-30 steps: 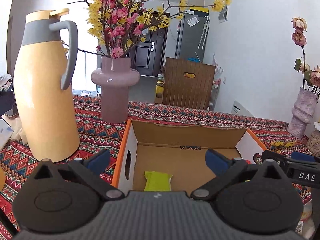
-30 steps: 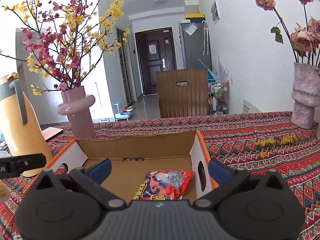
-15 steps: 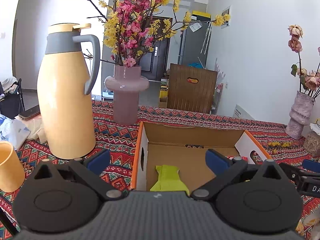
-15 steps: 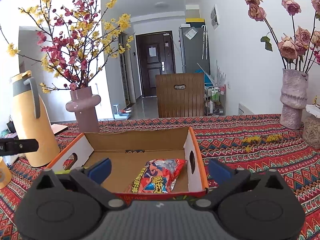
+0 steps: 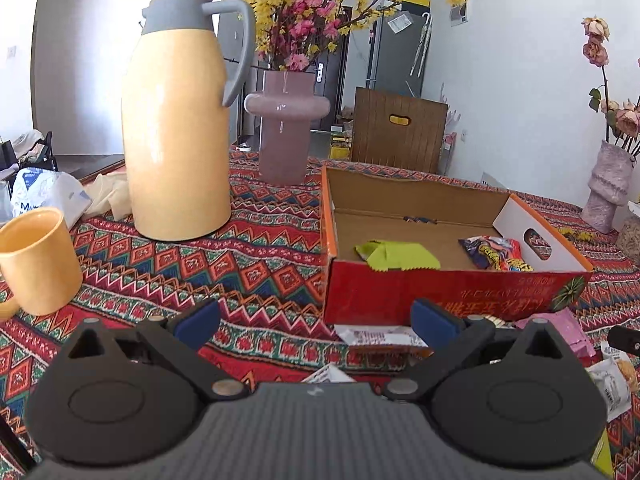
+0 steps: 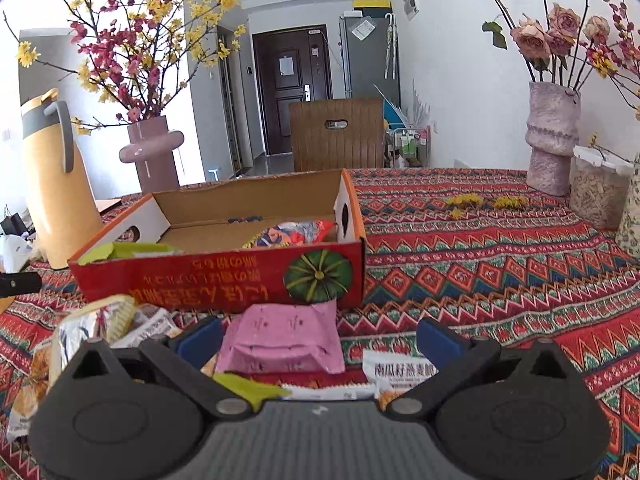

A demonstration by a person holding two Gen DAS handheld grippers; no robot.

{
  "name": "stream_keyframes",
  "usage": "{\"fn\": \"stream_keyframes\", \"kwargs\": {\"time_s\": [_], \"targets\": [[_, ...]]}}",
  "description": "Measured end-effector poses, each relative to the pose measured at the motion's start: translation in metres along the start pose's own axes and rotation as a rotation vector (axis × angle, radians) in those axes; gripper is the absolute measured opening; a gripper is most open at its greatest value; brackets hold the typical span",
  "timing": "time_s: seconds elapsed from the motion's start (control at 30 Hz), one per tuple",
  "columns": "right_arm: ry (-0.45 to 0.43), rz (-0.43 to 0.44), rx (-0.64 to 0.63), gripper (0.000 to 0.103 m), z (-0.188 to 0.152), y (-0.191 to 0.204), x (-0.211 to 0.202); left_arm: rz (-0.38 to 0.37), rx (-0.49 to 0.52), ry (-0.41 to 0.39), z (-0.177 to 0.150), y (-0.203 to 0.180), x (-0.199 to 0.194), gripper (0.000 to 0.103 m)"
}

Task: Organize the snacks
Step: 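Grasp a white cracker packet with the right tool while the left tool moves to another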

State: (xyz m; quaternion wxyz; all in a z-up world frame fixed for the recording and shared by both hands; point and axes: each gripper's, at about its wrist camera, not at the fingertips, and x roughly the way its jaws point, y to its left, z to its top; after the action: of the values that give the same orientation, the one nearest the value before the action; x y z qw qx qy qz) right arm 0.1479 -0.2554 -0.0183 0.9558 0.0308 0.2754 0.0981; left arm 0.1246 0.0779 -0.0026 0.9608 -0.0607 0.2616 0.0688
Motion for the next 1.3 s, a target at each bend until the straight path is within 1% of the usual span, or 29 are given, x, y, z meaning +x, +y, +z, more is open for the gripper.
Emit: {"fn": "stream_keyframes", "kwargs": {"time_s": [0.13,0.27,0.37,0.47,0.53,0.6,0.63,0.67,0.73,0.77,0.8,0.83,1.03,1.3], "targets": [[0.043,-0.031,0.016,0.103,-0.018,-0.009,-0.003,-0.002,-0.018,0.018,-0.011,0.008,0.004,0.103],[0.073,-0.060,0.019,0.103,-0.029,-0.014,-0.004,-0.009,-0.034,0.024,-0.021,0.013,0.009,0.103],[0.082,-0.074,0.018,0.103,-0.033,-0.014,-0.005,-0.006,-0.052,0.033,-0.025,0.015,0.013,0.103],[0.075,-0.080,0.012,0.102,-0.034,-0.011,-0.007,-0.010,-0.058,0.026,-0.026,0.016,0.013,0.103],[0.065,-0.075,0.005,0.092,-0.033,-0.008,-0.010,-0.010,-0.065,0.023,-0.026,0.016,0.012,0.103],[0.058,-0.062,-0.004,0.077,-0.033,-0.005,-0.011,-0.012,-0.070,0.025,-0.026,0.017,0.012,0.103],[0.057,-0.054,-0.010,0.073,-0.033,-0.003,-0.012,-0.012,-0.070,0.024,-0.026,0.017,0.012,0.103],[0.056,-0.048,-0.016,0.071,-0.033,-0.001,-0.012,-0.013,-0.069,0.024,-0.026,0.017,0.012,0.103],[0.059,-0.039,-0.026,0.059,-0.033,0.004,-0.010,-0.014,-0.068,0.025,-0.027,0.017,0.013,0.103],[0.062,-0.034,-0.030,0.055,-0.033,0.005,-0.008,-0.015,-0.068,0.024,-0.027,0.017,0.013,0.103],[0.067,-0.030,-0.033,0.049,-0.033,0.006,-0.006,-0.017,-0.068,0.024,-0.027,0.017,0.012,0.103],[0.072,-0.027,-0.036,0.047,-0.033,0.008,-0.004,-0.018,-0.069,0.023,-0.027,0.017,0.012,0.103],[0.123,-0.037,-0.044,0.044,-0.040,0.009,0.009,-0.019,-0.071,0.026,-0.027,0.018,0.013,0.103],[0.090,-0.043,-0.029,0.043,-0.041,0.008,0.004,-0.012,-0.072,0.032,-0.028,0.017,0.014,0.103]]}}
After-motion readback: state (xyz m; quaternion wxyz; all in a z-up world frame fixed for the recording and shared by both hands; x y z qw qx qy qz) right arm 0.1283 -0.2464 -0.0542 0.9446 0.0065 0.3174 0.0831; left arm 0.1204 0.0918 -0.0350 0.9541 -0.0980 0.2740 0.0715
